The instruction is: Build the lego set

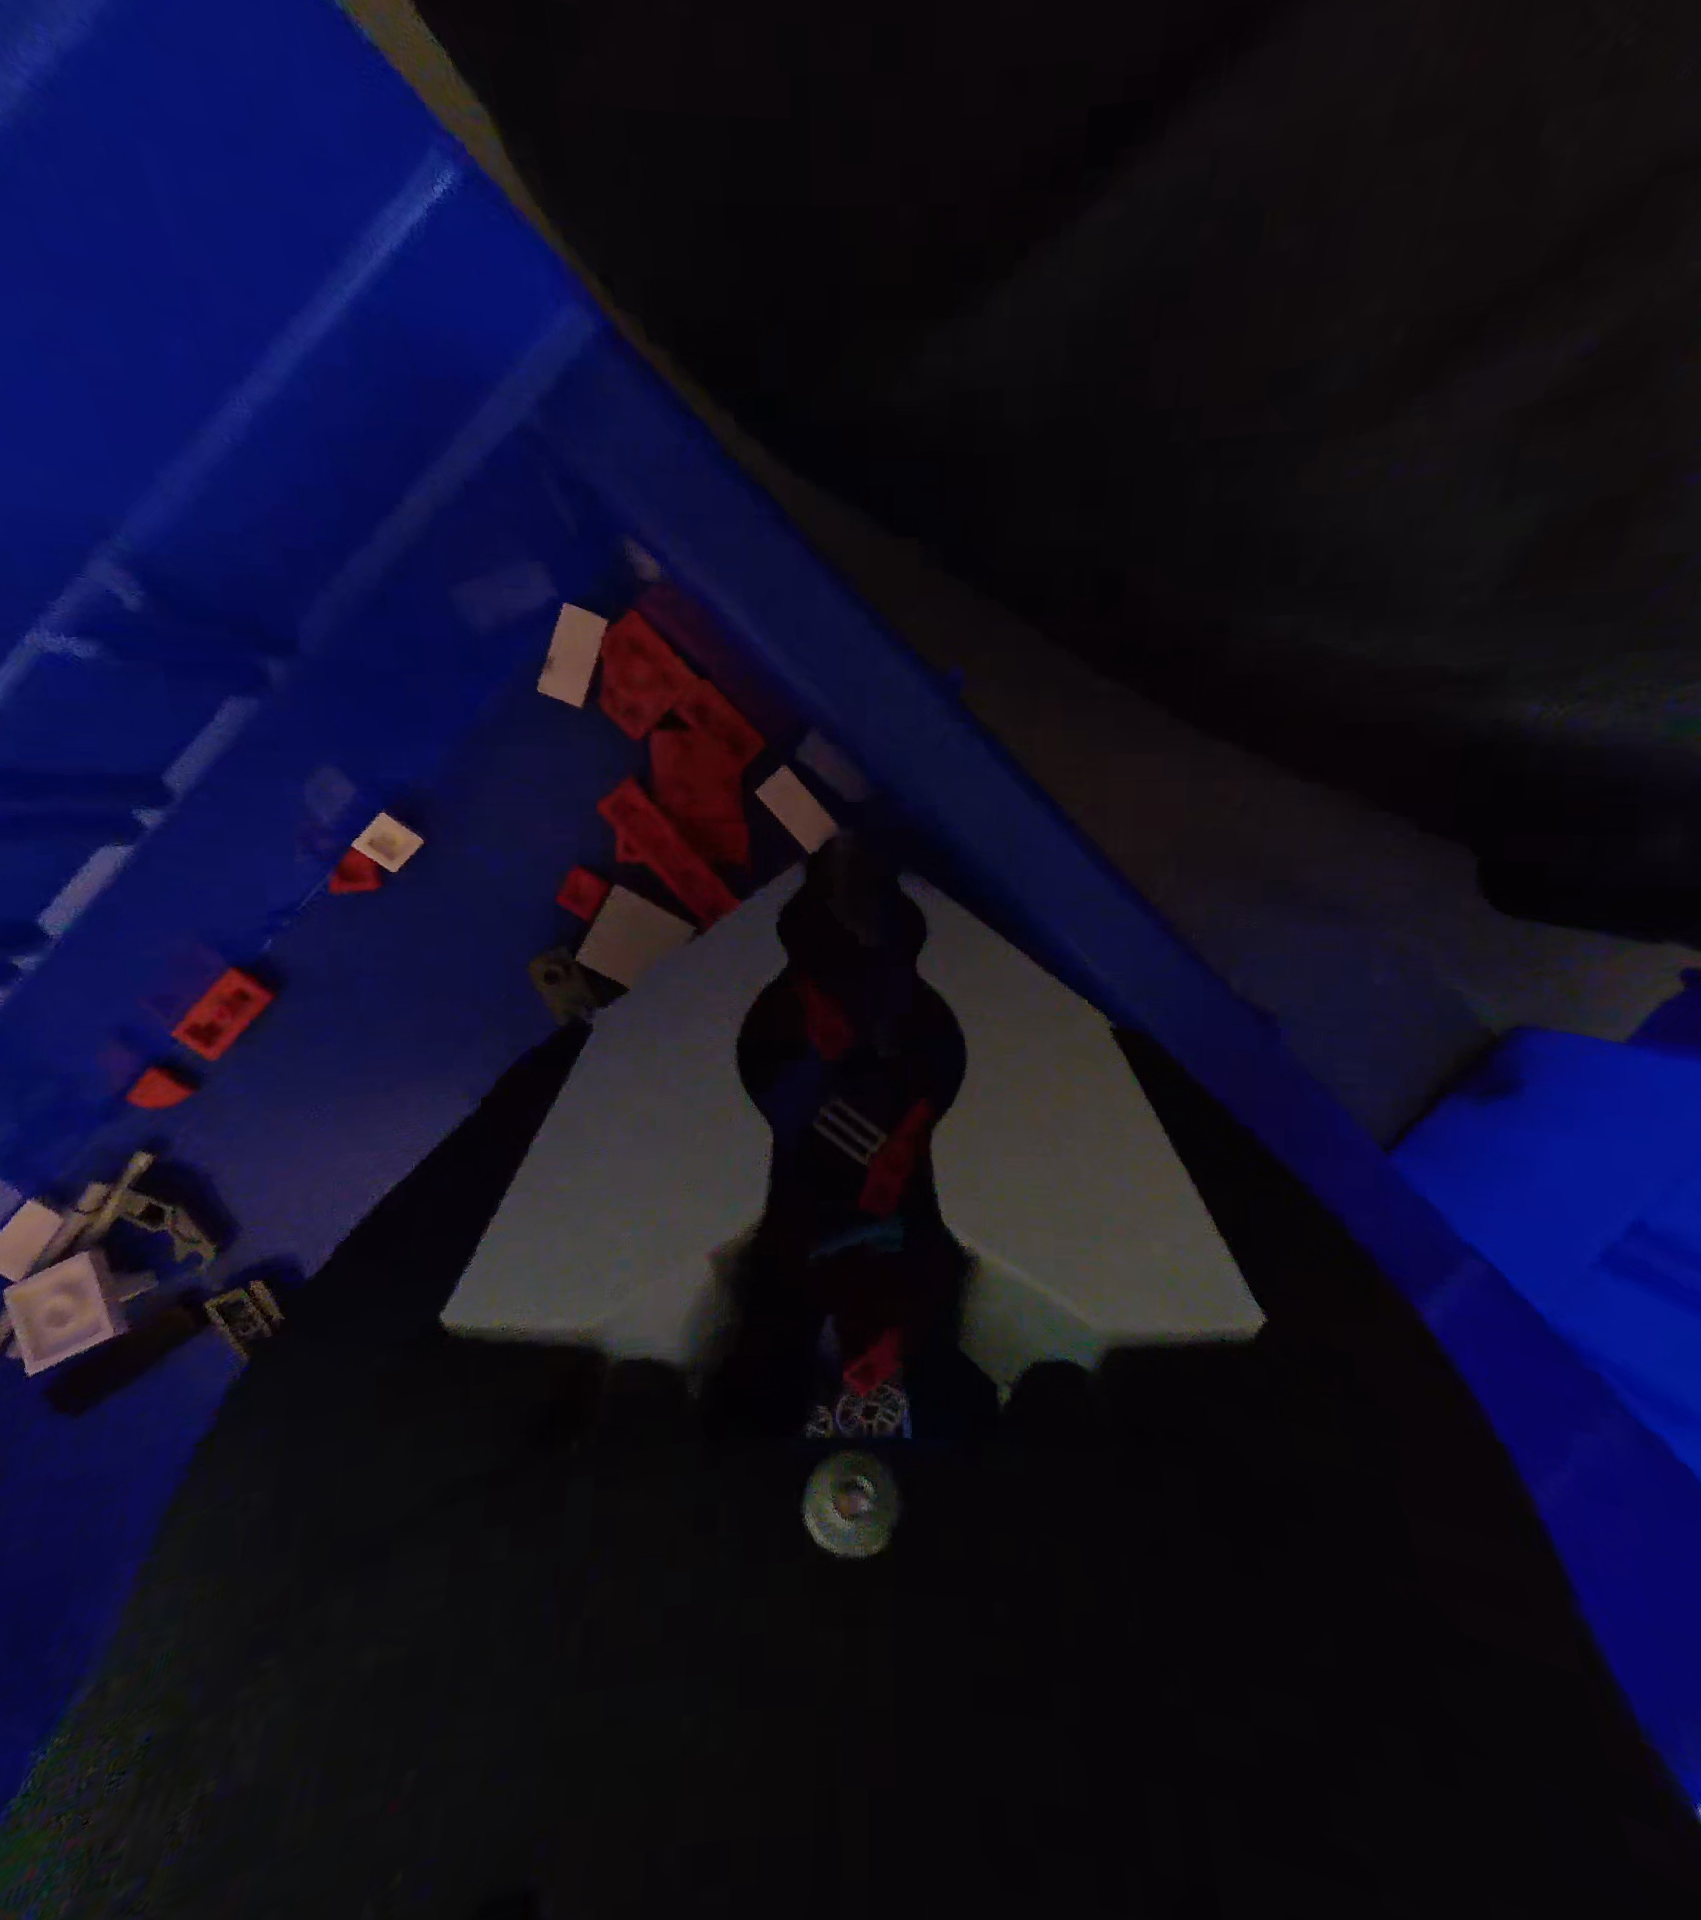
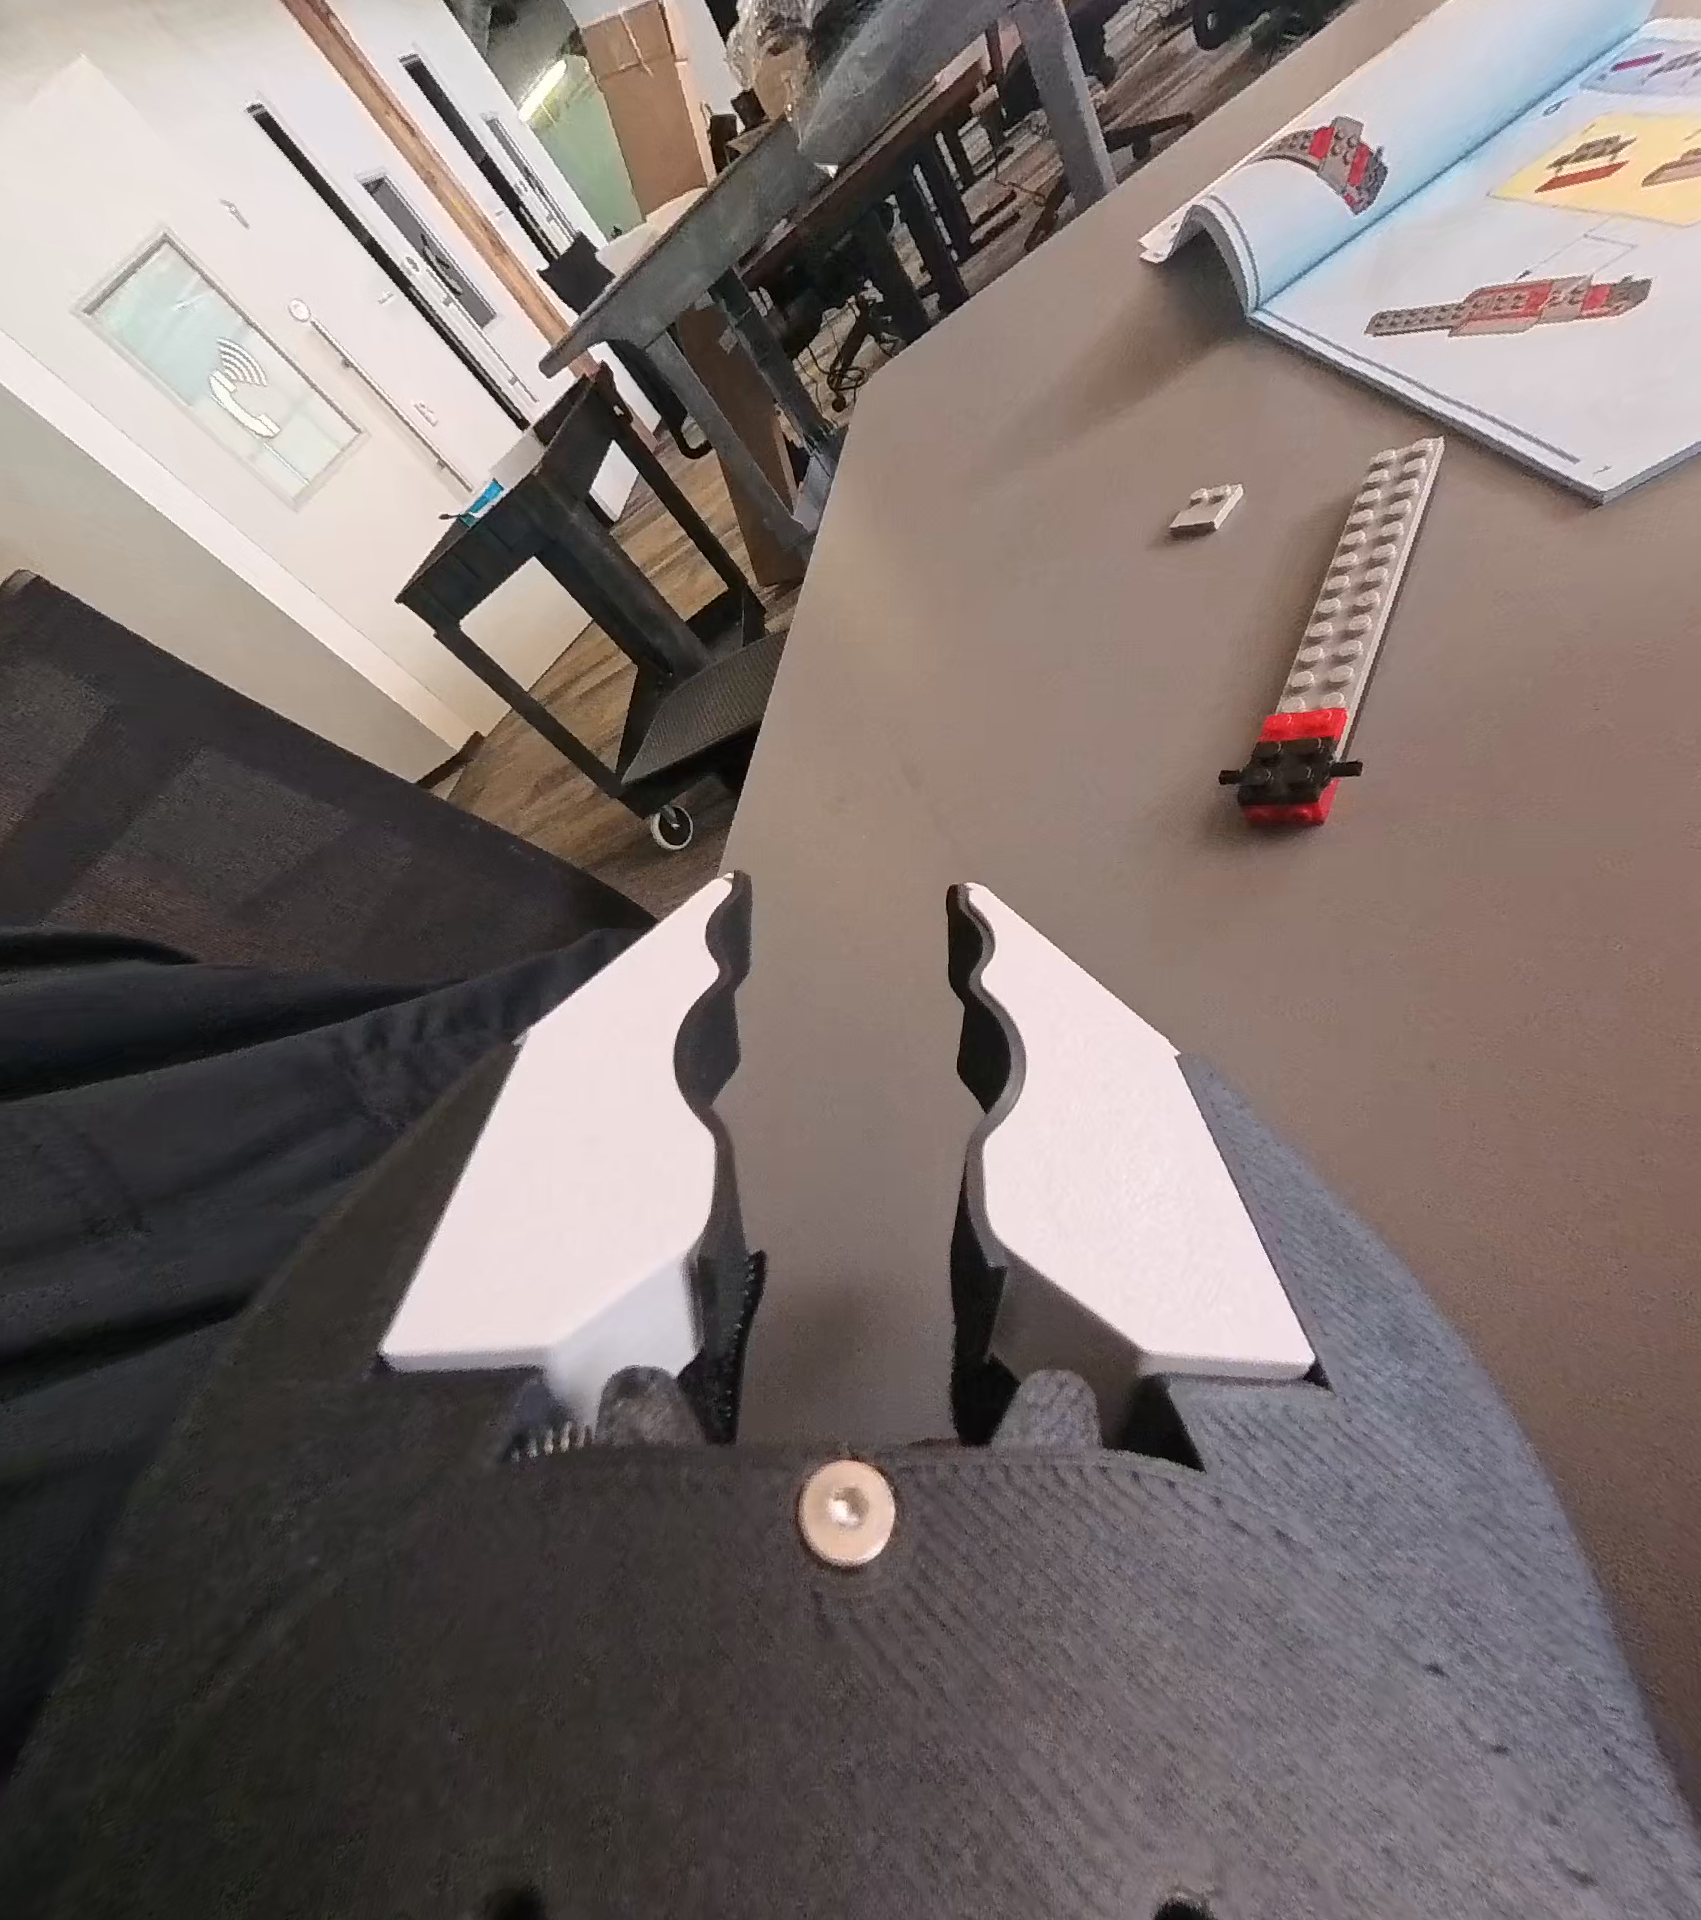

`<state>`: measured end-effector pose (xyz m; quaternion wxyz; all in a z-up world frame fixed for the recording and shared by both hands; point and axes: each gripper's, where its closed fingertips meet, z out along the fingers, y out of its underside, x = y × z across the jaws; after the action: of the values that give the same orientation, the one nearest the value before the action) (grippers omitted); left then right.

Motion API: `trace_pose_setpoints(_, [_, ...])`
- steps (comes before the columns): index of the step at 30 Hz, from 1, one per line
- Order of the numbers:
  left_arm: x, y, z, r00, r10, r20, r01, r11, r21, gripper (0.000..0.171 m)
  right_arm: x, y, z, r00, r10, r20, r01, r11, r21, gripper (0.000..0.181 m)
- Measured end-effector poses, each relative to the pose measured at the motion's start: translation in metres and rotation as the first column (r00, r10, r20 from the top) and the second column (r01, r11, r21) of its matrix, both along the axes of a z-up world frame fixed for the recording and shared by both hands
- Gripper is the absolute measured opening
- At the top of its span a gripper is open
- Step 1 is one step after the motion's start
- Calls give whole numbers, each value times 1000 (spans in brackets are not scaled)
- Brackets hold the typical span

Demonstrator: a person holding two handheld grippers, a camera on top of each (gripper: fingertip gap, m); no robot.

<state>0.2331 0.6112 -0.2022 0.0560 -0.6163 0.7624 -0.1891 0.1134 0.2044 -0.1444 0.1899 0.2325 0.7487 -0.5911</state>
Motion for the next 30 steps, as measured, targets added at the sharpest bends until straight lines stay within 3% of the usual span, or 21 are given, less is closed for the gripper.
trace_pose_setpoints(7, [-7, 11, 40, 984, 167, 70, -171, 983, 67, 3, 0, 1, 1, 1000, 0, 4, 0, 1000, -6, 40])
trace_pose_setpoints(11, [-26, 5, 103, 929, 329, 167, -355, 920, 167, 3, -2, 4, 3, 1000, -14, 11, 14, 1000, -22, 40])
trace_pose_setpoints(13, [-45, -10, 145, 871, 433, 230, -481, 846, 231, 3, -5, 5, 4, 999, -30, 9, 31, 999, -30, 40])
trace_pose_setpoints(15, [-72, -38, 191, 782, 540, 311, -618, 735, 280, 2, -7, 6, 5, 999, -48, 9, 48, 998, -34, 40])
trace_pose_setpoints(17, [-106, -81, 231, 657, 641, 397, -754, 578, 314, 2, -11, 8, 6, 997, -77, 17, 78, 996, -46, 40])
trace_pose_setpoints(19, [-142, -141, 257, 498, 720, 483, -866, 381, 325, 2, -17, 12, 8, 993, -115, 25, 116, 991, -63, 40])
trace_pose_setpoints(21, [-174, -214, 261, 316, 761, 567, -938, 160, 308, 2, -25, 16, 11, 986, -167, 19, 168, 983, -78, 40])
trace_pose_setpoints(23, [-195, -293, 244, 120, 756, 643, -967, -58, 249, 2, -29, 18, 12, 979, -206, 5, 206, 975, -80, 40])
trace_pose_setpoints(26, [-207, -400, 187, -145, 687, 712, -936, -328, 127, 2, -37, 20, 11, 965, -262, -4, 261, 963, -69, 40])
trace_pose_setpoints(28, [-206, -452, 138, -267, 663, 699, -893, -442, 79, 2, -42, 20, 9, 959, -284, 5, 284, 957, -61, 40])
trace_pose_setpoints(30, [-198, -482, 97, -298, 689, 660, -882, -464, 85, 2, -51, 20, 8, 949, -316, 7, 316, 947, -55, 40])
